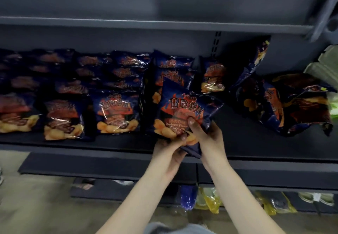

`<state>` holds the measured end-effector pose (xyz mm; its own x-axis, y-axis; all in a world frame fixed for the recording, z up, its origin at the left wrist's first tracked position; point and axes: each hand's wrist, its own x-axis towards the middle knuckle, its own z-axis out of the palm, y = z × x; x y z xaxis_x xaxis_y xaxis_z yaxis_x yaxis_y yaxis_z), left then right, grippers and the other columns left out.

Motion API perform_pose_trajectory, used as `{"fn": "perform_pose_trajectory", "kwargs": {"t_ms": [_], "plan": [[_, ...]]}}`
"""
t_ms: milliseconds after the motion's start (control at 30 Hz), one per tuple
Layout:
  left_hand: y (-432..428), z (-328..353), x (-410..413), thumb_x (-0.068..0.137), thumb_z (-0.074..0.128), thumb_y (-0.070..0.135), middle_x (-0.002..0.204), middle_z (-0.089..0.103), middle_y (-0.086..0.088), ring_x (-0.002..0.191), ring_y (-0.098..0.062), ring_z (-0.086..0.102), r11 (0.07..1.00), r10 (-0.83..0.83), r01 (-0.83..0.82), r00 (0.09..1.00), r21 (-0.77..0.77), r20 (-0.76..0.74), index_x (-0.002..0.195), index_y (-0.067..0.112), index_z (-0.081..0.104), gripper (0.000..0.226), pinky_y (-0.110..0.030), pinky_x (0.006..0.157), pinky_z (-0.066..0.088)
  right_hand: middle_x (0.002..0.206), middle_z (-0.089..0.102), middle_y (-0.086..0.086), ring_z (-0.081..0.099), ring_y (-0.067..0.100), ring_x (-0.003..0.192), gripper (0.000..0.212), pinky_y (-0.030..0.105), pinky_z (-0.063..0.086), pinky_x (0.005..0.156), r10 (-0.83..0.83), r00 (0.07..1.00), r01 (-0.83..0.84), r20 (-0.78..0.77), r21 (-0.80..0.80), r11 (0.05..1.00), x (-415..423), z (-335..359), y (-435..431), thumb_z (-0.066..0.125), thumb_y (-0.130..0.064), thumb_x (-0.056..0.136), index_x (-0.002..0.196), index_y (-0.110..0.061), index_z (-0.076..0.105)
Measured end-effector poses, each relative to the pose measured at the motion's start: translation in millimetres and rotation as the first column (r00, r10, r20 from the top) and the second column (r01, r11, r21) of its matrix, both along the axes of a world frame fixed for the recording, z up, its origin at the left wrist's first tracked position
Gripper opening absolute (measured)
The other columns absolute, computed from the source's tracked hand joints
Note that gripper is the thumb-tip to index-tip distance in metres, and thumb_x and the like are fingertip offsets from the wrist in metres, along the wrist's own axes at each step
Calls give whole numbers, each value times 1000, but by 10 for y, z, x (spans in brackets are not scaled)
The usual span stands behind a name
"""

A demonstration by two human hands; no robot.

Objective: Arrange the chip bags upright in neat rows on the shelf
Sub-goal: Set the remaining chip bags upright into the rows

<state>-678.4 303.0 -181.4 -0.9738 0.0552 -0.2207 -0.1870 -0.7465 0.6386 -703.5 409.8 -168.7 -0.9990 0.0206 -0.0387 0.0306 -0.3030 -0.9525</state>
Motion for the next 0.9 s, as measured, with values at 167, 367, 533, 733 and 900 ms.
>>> {"fn": "perform_pose_trajectory", "kwargs": {"t_ms": [167,367,533,733,900], "plan": [[-263,-34,-6,77,64,-10,112,65,-8,101,-16,65,952,112,-102,993,-288,20,117,12,50,47,-26,79,55,114,67,6,62,25,110,43,52,45,100,-17,1000,17,-7,6,1000,-210,-11,56,73,-23,75,114,-18,56],[-471,-179,235,84,61,6,131,41,2,116,-11,47,93,-36,-269,961,-959,-274,139,17,35,61,-18,96,40,108,66,-4,62,16,106,33,41,50,95,27,999,-20,-19,277,961,-582,-147,34,70,-10,83,106,-27,55],[-512,-351,285,90,56,24,142,43,-12,133,-31,39,-353,-408,-371,887,-859,-215,130,10,51,43,-44,108,34,115,64,-1,60,18,109,42,45,48,97,-26,999,13,31,340,940,-814,-221,-217,69,-13,83,121,-18,51],[-560,-525,290,92,36,45,149,34,-6,137,-28,32,-593,-479,-371,876,-715,-57,139,14,41,57,-50,111,22,114,61,-5,57,18,113,51,35,48,92,-146,989,128,14,394,910,-959,-263,-417,70,-17,82,128,-19,48],[-565,-528,282,90,37,46,148,37,-8,134,-28,37,-602,-478,-354,878,-716,-32,138,12,42,60,-49,109,25,126,59,-2,53,18,119,55,38,44,100,-179,983,178,-43,459,870,-1032,-261,-436,68,-18,84,133,-24,44]]}}
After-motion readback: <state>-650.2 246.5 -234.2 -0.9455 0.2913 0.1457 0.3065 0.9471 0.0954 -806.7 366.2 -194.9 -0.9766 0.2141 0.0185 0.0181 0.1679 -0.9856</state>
